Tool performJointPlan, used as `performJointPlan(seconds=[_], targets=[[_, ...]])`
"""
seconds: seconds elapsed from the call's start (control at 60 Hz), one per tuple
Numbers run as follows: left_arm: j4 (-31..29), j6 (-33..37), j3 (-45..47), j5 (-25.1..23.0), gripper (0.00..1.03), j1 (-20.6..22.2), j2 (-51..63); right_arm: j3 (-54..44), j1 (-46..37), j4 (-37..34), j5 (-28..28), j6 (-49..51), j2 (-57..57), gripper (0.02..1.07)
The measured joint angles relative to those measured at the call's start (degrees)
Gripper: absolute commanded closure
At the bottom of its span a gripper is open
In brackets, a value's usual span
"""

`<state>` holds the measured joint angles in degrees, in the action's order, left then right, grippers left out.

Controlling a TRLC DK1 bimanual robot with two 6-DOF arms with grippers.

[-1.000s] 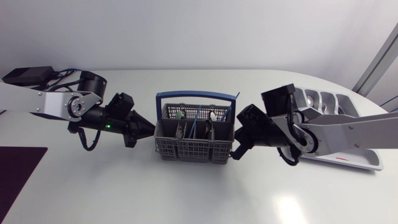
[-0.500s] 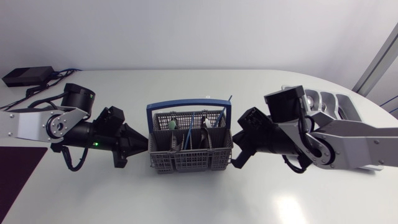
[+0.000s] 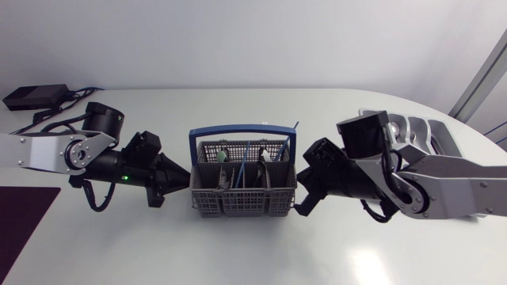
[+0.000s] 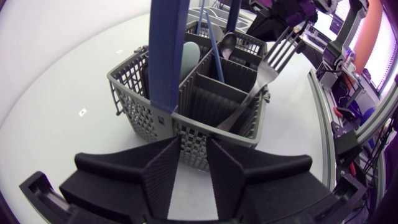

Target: Sort the cutlery from the basket into the organizer compartments.

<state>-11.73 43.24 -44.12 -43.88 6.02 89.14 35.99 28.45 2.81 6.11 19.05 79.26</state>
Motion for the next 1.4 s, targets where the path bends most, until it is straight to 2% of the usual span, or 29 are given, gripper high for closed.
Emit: performJointPlan(seconds=[0.167,0.25,0.367,0.433,0.6,0.783,0.917,1.167,1.317,1.4], targets=[[0.04,-0.46,-0.63,0.07,0.71,0.15,0.66,0.0,-0.42,0.0,0.04,0.02,0.04,1.0],[0.04,-1.09,-0.63,0.22,0.63,0.24,0.68,0.0,-0.55,-0.02,0.04,0.02,0.04,1.0],[0.04,-1.25,-0.63,-0.24,0.63,-1.03,0.66,-0.13,-1.11,-0.04,0.24,0.02,-0.48,1.0],[0.04,-1.25,-0.63,-0.74,0.57,-2.84,0.5,-0.81,-1.66,-0.02,0.24,0.07,-2.12,0.98],[-0.24,-1.22,0.09,-0.7,0.43,-8.26,-3.69,-3.43,-3.82,-1.62,0.02,0.52,-8.55,0.64],[-3.58,-0.79,4.22,-0.74,0.32,-9.29,-16.33,-5.51,-4.24,-7.23,0.04,0.72,-17.62,0.45],[-7.02,-0.13,6.6,-0.7,0.27,-9.27,-24.06,-6.23,-4.24,-11.43,0.02,1.14,-24.52,0.38],[-9.7,0.28,8.81,0.22,0.23,-6.08,-33.35,-8.41,-4.17,-16.33,0.04,1.62,-31.56,0.38],[-10.86,0.26,9.44,2.49,0.23,-1.53,-35.5,-8.46,-4.13,-17.84,0.04,1.88,-33.2,0.37],[-11.23,-0.26,9.62,5.31,0.23,2.21,-36.22,-8.46,-4.13,-17.88,0.02,2.01,-33.24,0.37]])
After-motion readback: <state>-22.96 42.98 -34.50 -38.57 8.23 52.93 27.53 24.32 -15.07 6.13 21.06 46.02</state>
